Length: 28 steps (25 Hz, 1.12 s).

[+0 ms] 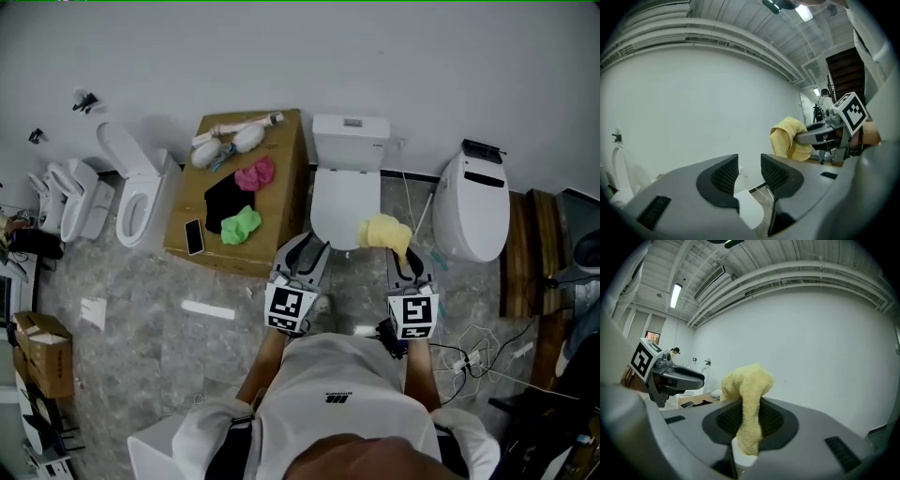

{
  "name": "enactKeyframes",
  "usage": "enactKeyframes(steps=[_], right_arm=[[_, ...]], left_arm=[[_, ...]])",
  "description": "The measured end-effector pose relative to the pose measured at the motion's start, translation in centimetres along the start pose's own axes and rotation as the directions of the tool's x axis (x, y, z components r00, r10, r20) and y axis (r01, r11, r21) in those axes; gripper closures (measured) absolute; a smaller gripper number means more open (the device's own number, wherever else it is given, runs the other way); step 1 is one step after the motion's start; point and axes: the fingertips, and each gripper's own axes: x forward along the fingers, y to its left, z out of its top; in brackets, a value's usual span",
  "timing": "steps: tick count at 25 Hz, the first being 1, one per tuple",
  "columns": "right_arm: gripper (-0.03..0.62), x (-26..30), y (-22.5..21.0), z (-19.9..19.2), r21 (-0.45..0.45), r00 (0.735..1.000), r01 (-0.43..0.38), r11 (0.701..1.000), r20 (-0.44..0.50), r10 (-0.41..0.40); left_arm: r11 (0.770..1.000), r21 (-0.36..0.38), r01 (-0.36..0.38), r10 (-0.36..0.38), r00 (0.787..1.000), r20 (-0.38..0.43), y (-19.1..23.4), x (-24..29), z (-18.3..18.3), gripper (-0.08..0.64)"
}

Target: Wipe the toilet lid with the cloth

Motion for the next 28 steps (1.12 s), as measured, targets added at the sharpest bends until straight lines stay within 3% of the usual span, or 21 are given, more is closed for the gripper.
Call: enactKeyframes(steps=[13,28], right_arm=[[0.503,8.1,0.0,1.7,0.005,0.998,0.060,0.998,-0.022,-0.060],[0.503,14.9,-1.3,2.5,-0.008,0.994,0.099,0.995,-0.042,-0.099]], left_arm=[[0.997,-0.002,0.078,-0.078,0.997,0.008,6.8,5.6,-0.5,0.406],[0.991,-0.017,0.135,-0.135,0.991,0.007,11.4,11.2,-1.3,0.405]])
